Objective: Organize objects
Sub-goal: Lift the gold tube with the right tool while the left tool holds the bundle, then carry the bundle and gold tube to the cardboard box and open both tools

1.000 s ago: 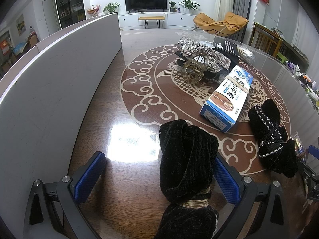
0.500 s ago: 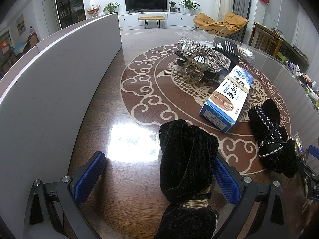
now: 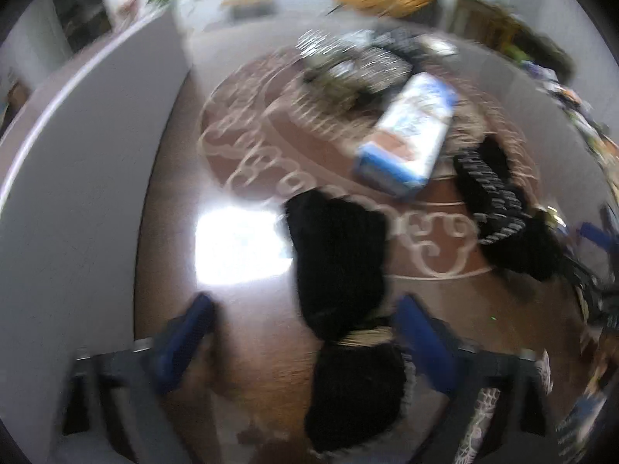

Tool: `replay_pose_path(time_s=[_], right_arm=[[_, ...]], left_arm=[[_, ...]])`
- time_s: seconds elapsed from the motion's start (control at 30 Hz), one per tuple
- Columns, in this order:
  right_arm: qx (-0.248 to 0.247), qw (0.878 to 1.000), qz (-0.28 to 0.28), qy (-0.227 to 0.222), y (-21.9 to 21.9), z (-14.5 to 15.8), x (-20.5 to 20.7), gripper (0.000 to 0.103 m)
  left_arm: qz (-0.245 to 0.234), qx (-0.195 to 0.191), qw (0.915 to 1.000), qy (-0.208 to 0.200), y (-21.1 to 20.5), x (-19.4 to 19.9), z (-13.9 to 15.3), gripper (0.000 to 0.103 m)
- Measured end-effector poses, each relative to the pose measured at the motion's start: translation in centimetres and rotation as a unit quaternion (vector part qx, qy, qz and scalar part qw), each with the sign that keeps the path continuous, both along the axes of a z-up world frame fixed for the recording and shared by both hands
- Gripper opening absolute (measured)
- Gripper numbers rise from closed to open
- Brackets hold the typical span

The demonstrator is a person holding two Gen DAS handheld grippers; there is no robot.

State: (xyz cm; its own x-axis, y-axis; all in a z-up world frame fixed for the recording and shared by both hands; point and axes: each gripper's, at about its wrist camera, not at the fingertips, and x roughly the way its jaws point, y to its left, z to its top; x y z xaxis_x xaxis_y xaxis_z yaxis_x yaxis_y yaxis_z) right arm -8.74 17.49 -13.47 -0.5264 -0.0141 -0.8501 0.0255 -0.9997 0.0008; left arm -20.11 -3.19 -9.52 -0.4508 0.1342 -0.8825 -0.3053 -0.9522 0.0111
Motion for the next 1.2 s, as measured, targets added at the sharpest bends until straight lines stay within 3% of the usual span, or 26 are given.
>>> replay_pose_path(time_s=[0.03,0.1,0.27,0.3,0.33,0.37,0.47,0.7,0.77,0.93,1.1,1.2], right_arm=[[-0.016,1.000,0.012,-0.015,0.1,0.3,-0.2,0.102],[-0.025,0.999,0.030,-0.017,-0.2,1.3,-0.1,0.093],[0.003,0.994,0.093,-0.052,-3.0,1.2,-1.4,0.059],[0.021,0.994,0.100,-0.045,-3.5,1.2,-1.4,0.048],[0.020,0.993,0.105,-0.042,-3.7,1.3,-1.4,0.029],[0.014,0.994,0.098,-0.046,-3.5,1.4,-1.3,0.026],[-0.007,0.996,0.083,-0.027,-3.0,2.5,-0.2,0.026],[-0.085,0.989,0.106,0.065,-5.5,10.4,4.3,0.026],[-0.094,0.983,0.130,0.094,-7.8,13.1,4.6,0.026],[-0.160,0.953,0.206,0.156,-15.5,19.7,3.7,0.026],[-0.233,0.920,0.285,0.132,-24.7,21.4,0.4,0.026],[-0.240,0.915,0.312,0.087,-30.3,19.6,-1.8,0.027]], left_arm=[[-0.012,0.003,0.9999,0.012,0.3,0.3,0.3,0.050],[-0.019,0.008,0.9995,0.024,0.5,1.0,0.4,0.031],[-0.016,0.065,0.9968,0.042,0.1,3.1,0.6,0.030],[-0.015,0.081,0.9953,0.051,0.0,3.9,0.9,0.030],[-0.014,0.087,0.9946,0.055,-0.2,4.0,1.1,0.030],[-0.012,0.097,0.9932,0.062,-0.4,4.6,1.5,0.030],[-0.008,0.128,0.9882,0.083,-1.0,6.9,3.2,0.030],[-0.007,0.172,0.9730,0.154,-4.0,12.4,9.6,0.030],[0.001,0.176,0.9679,0.179,-5.7,13.7,11.8,0.030],[0.055,0.150,0.9618,0.223,-12.0,15.2,15.7,0.030],[0.136,0.115,0.9641,0.197,-19.7,13.5,14.7,0.030],[0.159,0.097,0.9703,0.154,-22.9,12.2,12.9,0.031]])
